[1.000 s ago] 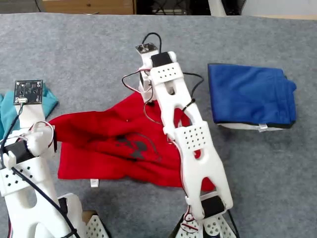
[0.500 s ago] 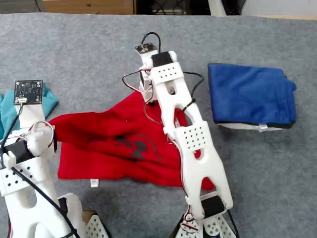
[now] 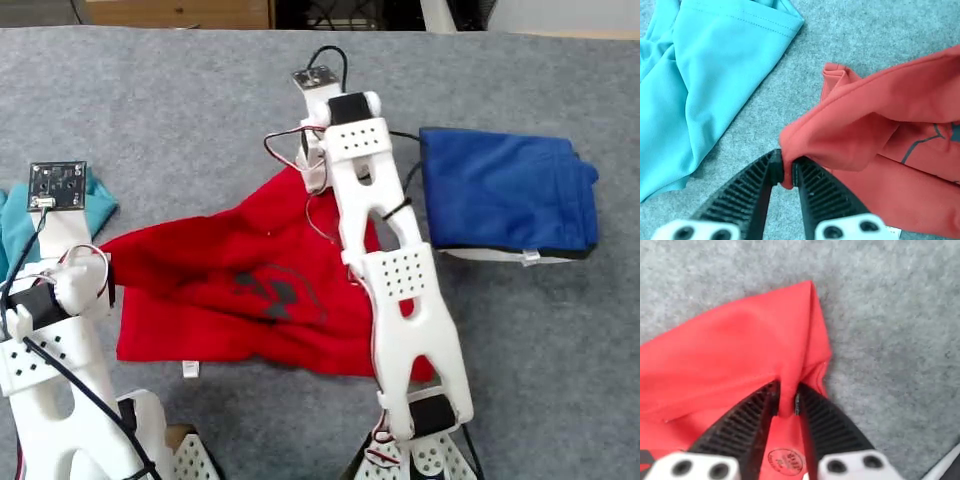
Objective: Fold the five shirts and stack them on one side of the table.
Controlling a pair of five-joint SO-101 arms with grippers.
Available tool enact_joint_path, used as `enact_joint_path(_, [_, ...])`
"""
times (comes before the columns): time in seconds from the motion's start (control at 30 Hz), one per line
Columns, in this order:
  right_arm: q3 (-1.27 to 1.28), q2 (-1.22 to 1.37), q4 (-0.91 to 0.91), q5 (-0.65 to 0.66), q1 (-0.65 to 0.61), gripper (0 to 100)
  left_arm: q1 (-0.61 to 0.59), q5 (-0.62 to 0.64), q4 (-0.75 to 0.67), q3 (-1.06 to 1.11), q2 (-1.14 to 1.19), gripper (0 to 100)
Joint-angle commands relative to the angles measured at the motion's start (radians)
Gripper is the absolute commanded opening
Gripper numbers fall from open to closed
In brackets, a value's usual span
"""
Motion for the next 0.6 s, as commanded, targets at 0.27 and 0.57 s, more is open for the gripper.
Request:
enact_joint_path(0.27, [-0.050, -0.010, 0.003, 0.011, -0.046, 7.4, -0.005, -0.006, -0.009, -0.005, -0.018, 3])
enact_joint_path(0.57, [-0.044, -0.007, -0.012, 0.011, -0.049, 4.3, -0.005, -0.006, -0.009, -0.004, -0.018, 3])
